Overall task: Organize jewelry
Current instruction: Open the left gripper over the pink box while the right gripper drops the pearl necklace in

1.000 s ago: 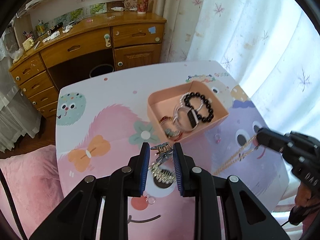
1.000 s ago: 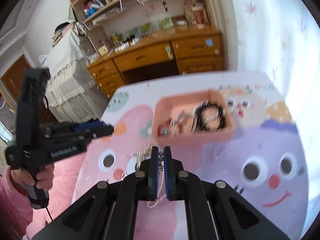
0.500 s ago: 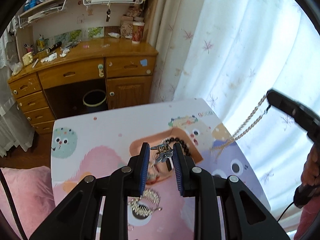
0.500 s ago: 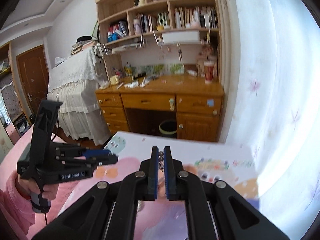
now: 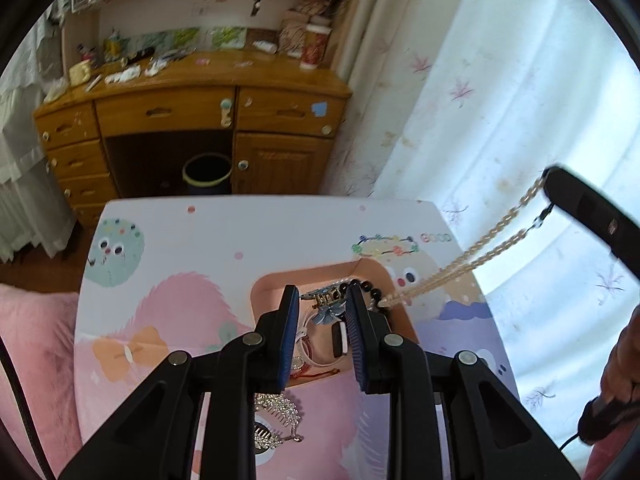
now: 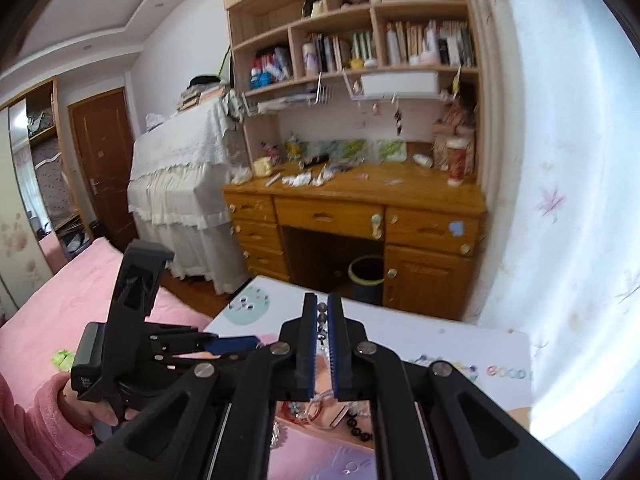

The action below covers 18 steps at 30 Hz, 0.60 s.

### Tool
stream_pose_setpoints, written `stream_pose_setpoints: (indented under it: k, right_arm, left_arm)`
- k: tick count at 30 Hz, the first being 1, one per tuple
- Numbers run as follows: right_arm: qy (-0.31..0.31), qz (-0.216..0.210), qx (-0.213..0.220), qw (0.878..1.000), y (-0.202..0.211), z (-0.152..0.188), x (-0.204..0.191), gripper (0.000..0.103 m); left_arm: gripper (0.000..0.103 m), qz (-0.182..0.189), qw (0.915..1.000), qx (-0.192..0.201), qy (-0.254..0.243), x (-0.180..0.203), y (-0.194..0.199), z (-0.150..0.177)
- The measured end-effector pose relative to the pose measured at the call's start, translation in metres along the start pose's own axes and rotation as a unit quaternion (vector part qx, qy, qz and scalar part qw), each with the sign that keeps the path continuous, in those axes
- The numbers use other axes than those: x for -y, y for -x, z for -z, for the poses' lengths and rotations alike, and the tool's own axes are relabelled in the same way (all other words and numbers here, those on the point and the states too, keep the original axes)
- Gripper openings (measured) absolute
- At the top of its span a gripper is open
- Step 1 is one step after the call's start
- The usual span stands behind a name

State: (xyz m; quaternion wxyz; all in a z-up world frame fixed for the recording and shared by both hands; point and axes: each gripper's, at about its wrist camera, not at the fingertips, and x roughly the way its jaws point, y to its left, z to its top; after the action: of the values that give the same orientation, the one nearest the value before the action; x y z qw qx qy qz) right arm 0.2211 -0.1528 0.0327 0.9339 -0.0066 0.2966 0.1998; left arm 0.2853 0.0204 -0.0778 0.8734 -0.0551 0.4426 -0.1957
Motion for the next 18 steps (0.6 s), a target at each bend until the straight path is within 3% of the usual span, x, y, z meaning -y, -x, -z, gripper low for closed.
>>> stream_pose_setpoints:
  k: [5, 10, 14, 16, 18]
  right_arm:
    - [0.011, 0.022, -0.05, 0.998, -0.037, 0.031, 0.011, 0.005]
    - [-0.012, 0.003, -0.099, 0.995, -0.072, 0.072, 0.03, 0.005]
    - [-0.013, 0.017, -0.142, 0.99, -0.096, 0.1, 0.035, 0.005]
    - [-0.008, 0.027, -0.167, 0.986, -0.108, 0.114, 0.036, 0.005]
    - [-0.001, 0.035, -0.184, 0.982, -0.113, 0.123, 0.036, 0.005]
  left_arm:
    - [0.022, -0.004, 0.9991, -0.028, 0.031, -0.007, -0.036, 0.015]
    - [0.022, -0.015, 0.9979, -0.048, 0.042, -0.01, -0.07, 0.036]
    - [0.023, -0.023, 0.9969, -0.059, 0.045, -0.009, -0.092, 0.049]
    - [0.031, -0.037, 0.9962, -0.064, 0.045, -0.009, -0.097, 0.054]
    - [0.051, -0.057, 0.9946, -0.073, 0.047, -0.009, -0.1, 0.056]
